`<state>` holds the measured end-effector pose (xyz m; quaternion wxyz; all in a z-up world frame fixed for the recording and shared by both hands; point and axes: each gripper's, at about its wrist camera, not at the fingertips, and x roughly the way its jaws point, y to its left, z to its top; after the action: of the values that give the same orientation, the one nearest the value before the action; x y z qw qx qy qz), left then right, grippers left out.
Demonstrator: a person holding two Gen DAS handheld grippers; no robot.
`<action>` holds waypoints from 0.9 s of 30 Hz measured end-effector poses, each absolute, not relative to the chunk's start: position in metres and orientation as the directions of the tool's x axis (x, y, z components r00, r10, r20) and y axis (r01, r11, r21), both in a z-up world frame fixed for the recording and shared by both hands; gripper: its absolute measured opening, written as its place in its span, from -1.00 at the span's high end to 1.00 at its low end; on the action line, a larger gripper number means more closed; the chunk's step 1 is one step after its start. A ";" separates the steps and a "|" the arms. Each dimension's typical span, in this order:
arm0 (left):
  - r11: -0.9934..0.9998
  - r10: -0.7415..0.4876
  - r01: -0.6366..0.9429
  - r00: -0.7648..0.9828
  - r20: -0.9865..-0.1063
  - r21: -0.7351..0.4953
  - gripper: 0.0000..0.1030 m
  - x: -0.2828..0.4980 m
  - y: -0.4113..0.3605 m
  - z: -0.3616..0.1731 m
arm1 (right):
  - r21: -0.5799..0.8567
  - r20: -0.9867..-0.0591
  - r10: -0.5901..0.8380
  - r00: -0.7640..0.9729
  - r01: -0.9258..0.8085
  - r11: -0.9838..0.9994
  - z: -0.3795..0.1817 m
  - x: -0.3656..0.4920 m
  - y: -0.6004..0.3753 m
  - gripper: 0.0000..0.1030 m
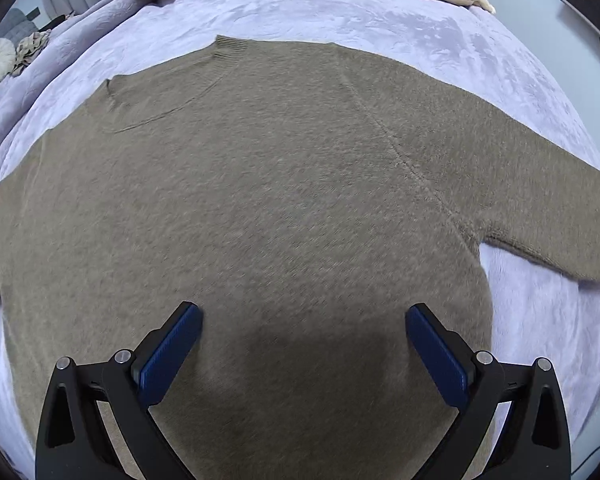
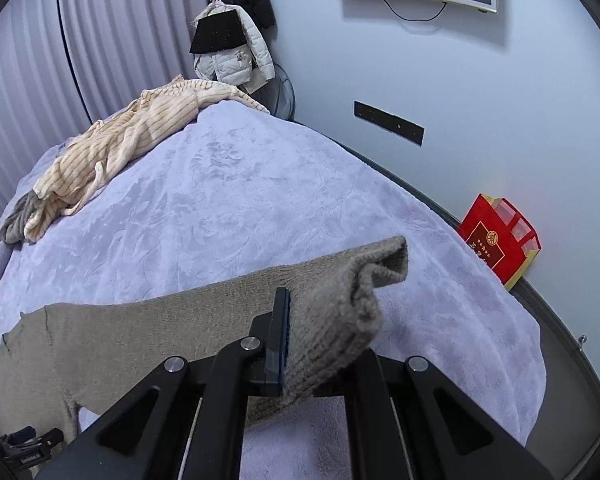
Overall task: Fold small clothes
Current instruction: 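Lift the cuff with the right gripper and carry it across the sweater body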
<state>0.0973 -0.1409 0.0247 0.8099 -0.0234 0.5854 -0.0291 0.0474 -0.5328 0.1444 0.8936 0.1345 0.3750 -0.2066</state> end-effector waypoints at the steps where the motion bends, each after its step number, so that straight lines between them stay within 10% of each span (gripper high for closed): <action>1: 0.997 -0.081 0.018 0.318 -0.945 -0.079 -1.00 0.095 -0.136 0.027 | 0.074 -0.718 -0.277 0.638 0.466 0.882 0.151 0.047 -0.526 0.86; 27: 0.976 -0.060 -0.166 0.410 -0.910 -0.139 -1.00 0.053 0.028 0.055 | -0.034 -0.639 -0.136 0.757 0.148 0.988 0.200 0.094 -0.261 0.88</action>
<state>0.0531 0.0283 0.0550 0.8332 -0.1042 0.5421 0.0319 0.0938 -0.2611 0.1997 0.9372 0.0092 0.3403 -0.0758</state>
